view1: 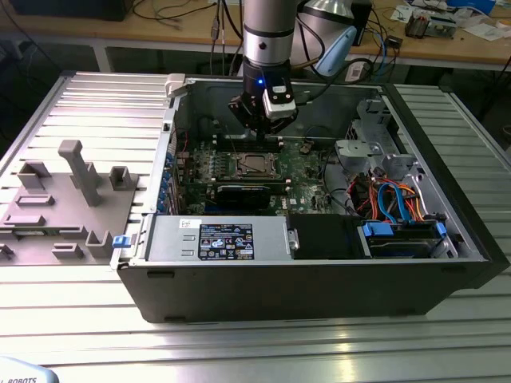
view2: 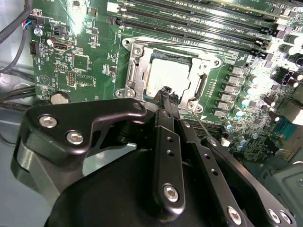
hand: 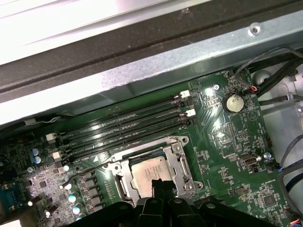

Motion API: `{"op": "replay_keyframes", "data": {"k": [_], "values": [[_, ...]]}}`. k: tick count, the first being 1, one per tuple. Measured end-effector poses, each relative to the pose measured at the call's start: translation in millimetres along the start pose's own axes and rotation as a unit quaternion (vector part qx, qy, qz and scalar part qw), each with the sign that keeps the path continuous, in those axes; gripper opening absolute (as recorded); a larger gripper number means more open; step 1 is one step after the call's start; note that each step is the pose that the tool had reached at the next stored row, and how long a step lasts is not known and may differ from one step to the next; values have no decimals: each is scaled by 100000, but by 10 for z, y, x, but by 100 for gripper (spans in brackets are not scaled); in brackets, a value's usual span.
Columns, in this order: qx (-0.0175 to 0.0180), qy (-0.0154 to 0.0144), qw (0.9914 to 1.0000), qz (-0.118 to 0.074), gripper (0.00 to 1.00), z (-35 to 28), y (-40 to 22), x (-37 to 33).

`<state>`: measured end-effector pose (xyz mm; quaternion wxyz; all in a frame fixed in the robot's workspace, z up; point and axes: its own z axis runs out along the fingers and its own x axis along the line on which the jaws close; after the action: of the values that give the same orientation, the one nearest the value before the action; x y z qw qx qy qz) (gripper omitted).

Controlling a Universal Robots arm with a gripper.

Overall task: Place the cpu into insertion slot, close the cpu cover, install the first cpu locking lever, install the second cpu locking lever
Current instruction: 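Install the first cpu locking lever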

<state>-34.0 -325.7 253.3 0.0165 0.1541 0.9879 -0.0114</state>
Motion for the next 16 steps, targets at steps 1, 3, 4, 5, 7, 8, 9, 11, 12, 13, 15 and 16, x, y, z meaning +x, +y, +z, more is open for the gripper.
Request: {"op": "replay_keyframes", "data": {"k": [1,3,4,5,7,8,9,11,12,13,15,16], "values": [[-9,-3,100000,-229,11,0,0,0],[-29,-13,99998,-694,11,1,0,0],[-35,-16,99996,-844,11,1,0,0],[-37,-17,99995,-974,11,1,0,0],[-48,-19,99992,-1263,11,1,0,0],[-59,-27,99988,-1519,11,1,0,0],[-62,-30,99986,-1665,11,1,0,0],[-79,-35,99978,-2110,11,2,0,0],[-84,-38,99973,-2307,11,2,0,0],[-99,-44,99964,-2678,11,2,0,0],[-109,-51,99956,-2961,11,2,0,0],[-115,-53,99949,-3189,11,2,0,0]]}}
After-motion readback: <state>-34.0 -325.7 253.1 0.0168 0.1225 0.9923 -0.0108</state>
